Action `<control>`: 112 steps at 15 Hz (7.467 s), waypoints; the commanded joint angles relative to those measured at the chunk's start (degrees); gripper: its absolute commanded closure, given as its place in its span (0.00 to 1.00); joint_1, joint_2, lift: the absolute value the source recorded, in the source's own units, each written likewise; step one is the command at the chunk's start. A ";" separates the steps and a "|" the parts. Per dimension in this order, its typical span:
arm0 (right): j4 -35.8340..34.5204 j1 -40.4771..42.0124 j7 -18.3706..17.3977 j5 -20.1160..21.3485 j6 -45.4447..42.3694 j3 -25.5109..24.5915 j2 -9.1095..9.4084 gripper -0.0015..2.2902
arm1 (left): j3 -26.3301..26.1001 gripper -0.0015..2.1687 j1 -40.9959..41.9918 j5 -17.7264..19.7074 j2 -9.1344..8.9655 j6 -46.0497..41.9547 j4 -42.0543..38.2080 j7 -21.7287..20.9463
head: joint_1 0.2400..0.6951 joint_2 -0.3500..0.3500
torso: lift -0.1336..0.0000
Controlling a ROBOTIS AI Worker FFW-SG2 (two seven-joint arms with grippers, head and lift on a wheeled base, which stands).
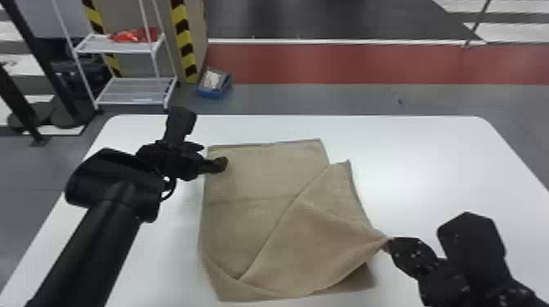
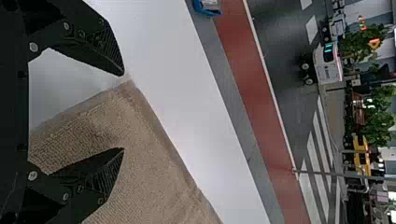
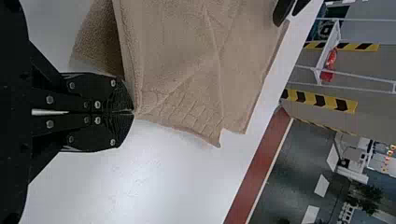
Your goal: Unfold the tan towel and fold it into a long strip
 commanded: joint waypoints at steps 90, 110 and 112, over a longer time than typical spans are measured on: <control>23.12 -28.58 12.72 -27.77 -1.05 -27.95 -6.59 0.52 | 33.70 0.98 44.27 -4.41 3.82 25.13 -72.02 -18.21 | 0.94 0.62 | 0.08; 63.11 -56.52 25.81 -7.12 -4.74 -5.98 -7.12 0.52 | 18.40 0.98 20.45 -24.54 12.43 23.55 -39.94 -29.02 | 1.00 0.68 | 0.08; 66.89 -59.51 27.31 -6.07 -5.80 -5.18 -6.94 0.52 | 15.77 0.98 16.50 -27.26 12.78 24.08 -36.60 -30.78 | 1.00 0.69 | 0.08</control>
